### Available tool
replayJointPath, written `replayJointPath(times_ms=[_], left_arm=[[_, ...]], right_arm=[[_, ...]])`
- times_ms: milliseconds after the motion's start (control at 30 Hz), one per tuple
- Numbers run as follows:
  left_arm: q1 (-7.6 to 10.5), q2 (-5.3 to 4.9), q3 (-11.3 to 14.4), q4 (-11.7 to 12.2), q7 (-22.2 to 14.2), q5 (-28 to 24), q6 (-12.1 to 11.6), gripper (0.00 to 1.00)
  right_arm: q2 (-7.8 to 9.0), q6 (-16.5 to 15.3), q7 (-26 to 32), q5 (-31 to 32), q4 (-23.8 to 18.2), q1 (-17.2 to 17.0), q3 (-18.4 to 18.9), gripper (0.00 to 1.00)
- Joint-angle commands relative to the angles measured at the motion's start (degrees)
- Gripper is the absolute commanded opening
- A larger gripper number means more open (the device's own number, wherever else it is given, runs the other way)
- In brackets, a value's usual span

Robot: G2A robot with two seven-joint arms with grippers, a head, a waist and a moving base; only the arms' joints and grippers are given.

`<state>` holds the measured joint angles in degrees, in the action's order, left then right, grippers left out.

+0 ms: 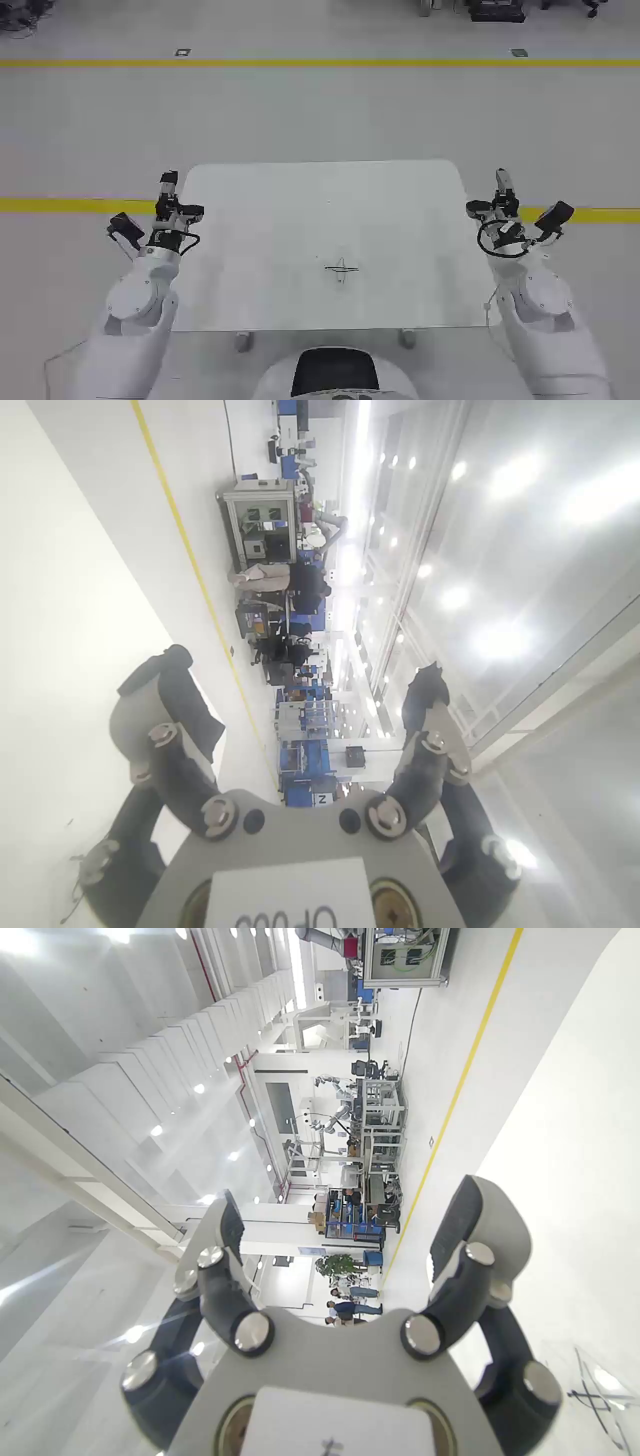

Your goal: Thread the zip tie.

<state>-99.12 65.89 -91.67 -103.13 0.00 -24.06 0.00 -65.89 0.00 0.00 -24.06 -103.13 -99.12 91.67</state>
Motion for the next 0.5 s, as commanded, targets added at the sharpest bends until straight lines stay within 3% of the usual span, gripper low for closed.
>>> replayJointPath(times_ms=[0, 33, 67, 100, 200, 233, 267, 300, 333, 467], left_arm=[[0.00, 0.00, 0.00, 0.00, 0.00, 0.00, 0.00, 0.78], [0.00, 0.00, 0.00, 0.00, 0.00, 0.00, 0.00, 1.00], [0.00, 0.00, 0.00, 0.00, 0.00, 0.00, 0.00, 0.78], [0.00, 0.00, 0.00, 0.00, 0.00, 0.00, 0.00, 1.00], [0.00, 0.00, 0.00, 0.00, 0.00, 0.00, 0.00, 1.00], [0.00, 0.00, 0.00, 0.00, 0.00, 0.00, 0.00, 0.78], [0.00, 0.00, 0.00, 0.00, 0.00, 0.00, 0.00, 1.00], [0.00, 0.00, 0.00, 0.00, 0.00, 0.00, 0.00, 0.78], [0.00, 0.00, 0.00, 0.00, 0.00, 0.00, 0.00, 1.00], [0.00, 0.00, 0.00, 0.00, 0.00, 0.00, 0.00, 1.00]], right_arm=[[0.00, 0.00, 0.00, 0.00, 0.00, 0.00, 0.00, 0.78], [0.00, 0.00, 0.00, 0.00, 0.00, 0.00, 0.00, 0.78], [0.00, 0.00, 0.00, 0.00, 0.00, 0.00, 0.00, 0.78], [0.00, 0.00, 0.00, 0.00, 0.00, 0.00, 0.00, 1.00], [0.00, 0.00, 0.00, 0.00, 0.00, 0.00, 0.00, 1.00], [0.00, 0.00, 0.00, 0.00, 0.00, 0.00, 0.00, 1.00], [0.00, 0.00, 0.00, 0.00, 0.00, 0.00, 0.00, 0.78], [0.00, 0.00, 0.00, 0.00, 0.00, 0.00, 0.00, 0.78], [0.00, 0.00, 0.00, 0.00, 0.00, 0.00, 0.00, 1.00], [0.27, -1.46, 3.11, 5.64, 0.30, 0.16, 0.07, 1.00]])
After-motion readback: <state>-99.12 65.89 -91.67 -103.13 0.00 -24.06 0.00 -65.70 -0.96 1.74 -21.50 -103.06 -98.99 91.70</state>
